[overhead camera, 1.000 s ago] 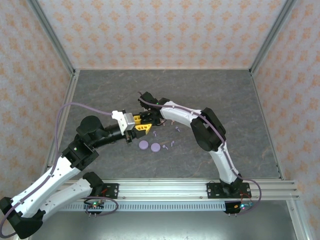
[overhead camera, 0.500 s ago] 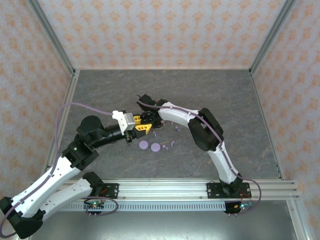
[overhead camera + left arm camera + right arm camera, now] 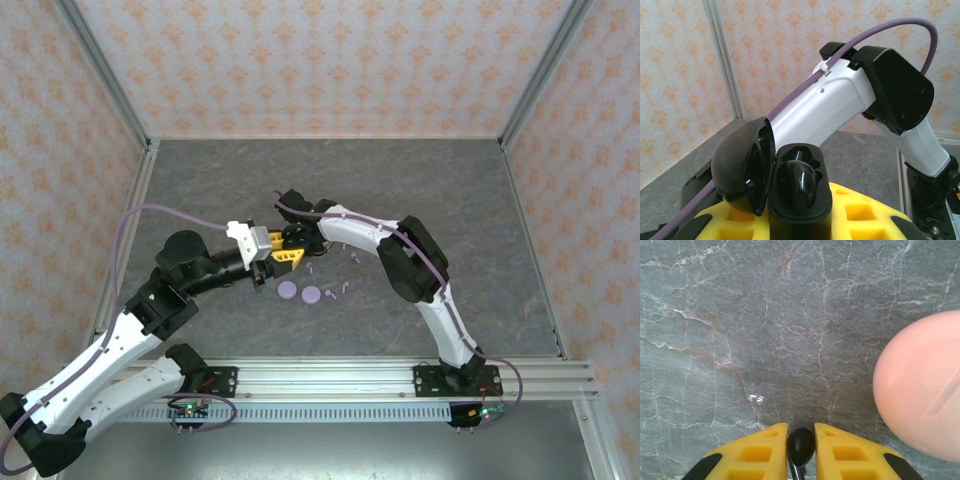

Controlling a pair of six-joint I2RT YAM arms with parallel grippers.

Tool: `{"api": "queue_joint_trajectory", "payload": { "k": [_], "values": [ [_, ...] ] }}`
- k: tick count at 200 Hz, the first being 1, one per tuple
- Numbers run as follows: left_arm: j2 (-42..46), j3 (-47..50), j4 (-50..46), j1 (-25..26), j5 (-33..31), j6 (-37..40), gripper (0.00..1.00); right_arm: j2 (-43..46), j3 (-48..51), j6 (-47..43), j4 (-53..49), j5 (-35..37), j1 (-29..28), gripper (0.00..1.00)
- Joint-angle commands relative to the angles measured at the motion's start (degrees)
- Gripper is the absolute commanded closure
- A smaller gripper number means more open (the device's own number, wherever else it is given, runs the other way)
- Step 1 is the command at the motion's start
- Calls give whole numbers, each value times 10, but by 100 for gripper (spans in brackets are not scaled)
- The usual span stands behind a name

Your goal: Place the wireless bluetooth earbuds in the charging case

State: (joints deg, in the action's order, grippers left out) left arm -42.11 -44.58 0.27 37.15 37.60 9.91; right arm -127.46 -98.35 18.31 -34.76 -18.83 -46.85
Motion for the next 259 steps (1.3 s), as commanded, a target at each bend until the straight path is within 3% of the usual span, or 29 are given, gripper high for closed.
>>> {"api": "queue_joint_trajectory", "payload": {
  "k": [1, 78, 137, 206, 259],
  "values": [
    [7, -13, -2, 4, -4, -5, 100, 88, 49, -1, 45, 15, 6, 82],
    [-8, 35, 96, 5, -21, -74, 100, 434, 307, 4, 238, -32, 90, 83],
    [-51, 38, 157, 5, -8, -100, 100, 665, 396, -11, 323, -92, 114, 82],
    [-100, 17, 179, 5, 19, -109, 100, 738, 441, -9, 455, -203, 82, 82],
    [-106, 14, 184, 6, 25, -113, 100, 721, 436, -52, 462, -199, 38, 82]
  ]
}}
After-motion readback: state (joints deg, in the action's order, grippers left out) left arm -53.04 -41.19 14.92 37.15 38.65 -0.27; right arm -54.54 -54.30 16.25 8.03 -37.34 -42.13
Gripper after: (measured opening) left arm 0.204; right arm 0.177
